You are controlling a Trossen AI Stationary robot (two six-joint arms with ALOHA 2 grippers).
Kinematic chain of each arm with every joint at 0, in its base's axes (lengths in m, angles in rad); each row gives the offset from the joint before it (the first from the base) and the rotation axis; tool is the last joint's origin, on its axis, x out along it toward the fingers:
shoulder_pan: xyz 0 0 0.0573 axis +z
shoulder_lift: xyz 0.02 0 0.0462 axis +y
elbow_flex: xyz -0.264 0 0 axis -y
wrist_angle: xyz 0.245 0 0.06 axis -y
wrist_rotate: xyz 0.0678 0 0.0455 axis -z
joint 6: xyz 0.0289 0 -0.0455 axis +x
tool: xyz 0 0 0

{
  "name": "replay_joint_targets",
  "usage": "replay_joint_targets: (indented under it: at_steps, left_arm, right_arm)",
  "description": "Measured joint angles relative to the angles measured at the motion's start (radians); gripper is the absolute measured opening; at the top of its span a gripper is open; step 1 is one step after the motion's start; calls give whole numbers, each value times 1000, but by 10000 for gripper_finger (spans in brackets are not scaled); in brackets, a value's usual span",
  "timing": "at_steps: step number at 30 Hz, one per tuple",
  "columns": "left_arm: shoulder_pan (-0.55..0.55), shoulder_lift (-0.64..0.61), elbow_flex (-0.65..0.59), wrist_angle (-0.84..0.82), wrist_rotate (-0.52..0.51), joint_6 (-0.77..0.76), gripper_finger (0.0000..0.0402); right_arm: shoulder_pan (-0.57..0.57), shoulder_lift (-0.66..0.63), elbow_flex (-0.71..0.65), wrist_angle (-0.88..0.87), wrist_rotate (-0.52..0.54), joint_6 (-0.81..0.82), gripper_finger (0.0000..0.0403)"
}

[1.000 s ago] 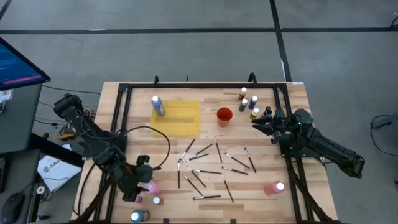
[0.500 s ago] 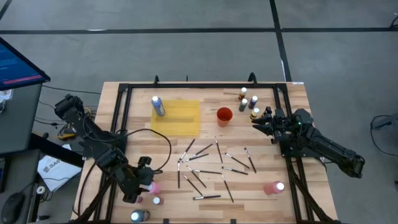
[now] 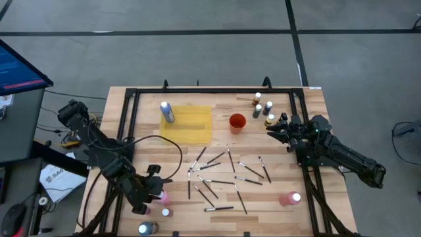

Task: Pick & Place Paint Supplies
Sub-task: Put the top pink paint bottle into the yellow bin

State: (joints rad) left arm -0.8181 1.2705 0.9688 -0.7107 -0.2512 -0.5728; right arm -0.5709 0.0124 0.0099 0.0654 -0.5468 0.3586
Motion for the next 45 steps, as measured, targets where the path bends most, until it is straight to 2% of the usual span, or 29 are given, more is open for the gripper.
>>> replay_joint_targets:
  at_steps: [6,11,19,27,31,38,45]
  left_arm:
    - [28,-6,0,-11,-84,0,105]
    - [103,-40,0,-10,-100,0,105]
    - [261,-151,0,-8,-163,-10,105]
    - [445,-313,0,-7,-334,-9,105]
    - [554,-355,0,-8,-402,-4,105]
    - [721,-344,0,-71,-343,14,105]
    - [815,-315,0,-184,-346,-10,105]
  right_arm:
    - [0,0,0,0,0,0,120]
    - [0,0,0,0,0,0,120]
    - [0,0,0,0,0,0,120]
    - [0,0,0,0,0,0,120]
    - [0,0,0,0,0,0,120]
    - [0,0,0,0,0,0,120]
    - [0,0,0,0,0,0,120]
